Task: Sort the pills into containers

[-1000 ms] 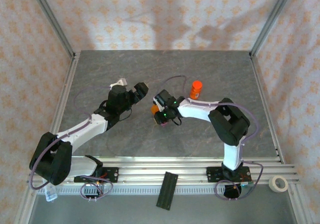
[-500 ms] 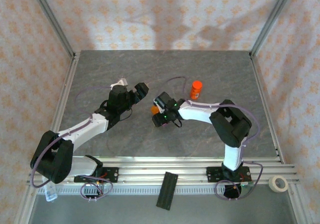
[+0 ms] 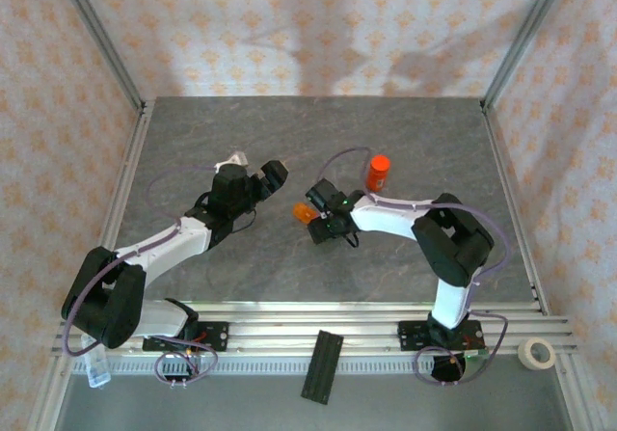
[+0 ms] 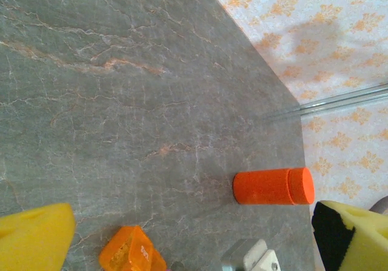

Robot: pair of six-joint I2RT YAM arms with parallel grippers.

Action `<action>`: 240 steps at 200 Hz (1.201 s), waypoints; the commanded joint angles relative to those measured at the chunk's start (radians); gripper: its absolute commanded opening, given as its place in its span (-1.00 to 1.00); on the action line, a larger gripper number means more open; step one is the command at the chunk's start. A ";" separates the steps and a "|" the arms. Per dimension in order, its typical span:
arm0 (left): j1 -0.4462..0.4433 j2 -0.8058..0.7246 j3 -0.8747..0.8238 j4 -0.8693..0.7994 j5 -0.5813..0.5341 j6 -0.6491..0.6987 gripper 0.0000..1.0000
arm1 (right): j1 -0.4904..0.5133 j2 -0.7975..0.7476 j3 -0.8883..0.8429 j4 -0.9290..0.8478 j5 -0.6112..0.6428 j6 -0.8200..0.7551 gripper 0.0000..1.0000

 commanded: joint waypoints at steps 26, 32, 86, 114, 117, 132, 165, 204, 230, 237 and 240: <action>0.010 -0.003 0.018 0.033 0.008 0.008 0.99 | -0.100 0.009 0.001 -0.141 0.162 0.028 0.40; 0.010 0.000 0.018 0.033 0.008 0.009 0.99 | -0.104 0.013 0.004 -0.143 0.166 0.030 0.40; 0.009 0.003 0.019 0.034 0.011 0.011 0.99 | -0.152 0.057 0.058 -0.165 0.200 0.059 0.38; 0.009 0.000 0.017 0.032 0.009 0.015 0.99 | -0.161 0.091 0.108 -0.169 0.199 0.053 0.35; 0.010 0.001 0.017 0.031 0.009 0.015 0.99 | -0.161 0.096 0.114 -0.170 0.199 0.052 0.33; 0.009 -0.002 0.016 0.028 0.009 0.016 0.99 | -0.162 0.119 0.145 -0.173 0.196 0.046 0.30; 0.010 -0.002 0.014 0.027 0.006 0.019 0.99 | -0.162 0.169 0.211 -0.183 0.194 0.034 0.29; 0.010 -0.002 0.016 0.020 0.002 0.031 0.99 | -0.161 0.184 0.262 -0.208 0.188 0.019 0.33; 0.009 -0.007 0.021 -0.005 -0.004 0.057 0.99 | -0.162 0.127 0.232 -0.230 0.163 0.013 0.38; 0.009 -0.006 0.024 -0.018 -0.006 0.069 0.99 | -0.162 0.104 0.220 -0.235 0.151 0.011 0.39; 0.010 -0.006 0.027 -0.024 -0.006 0.075 0.99 | -0.162 0.093 0.215 -0.237 0.145 0.011 0.39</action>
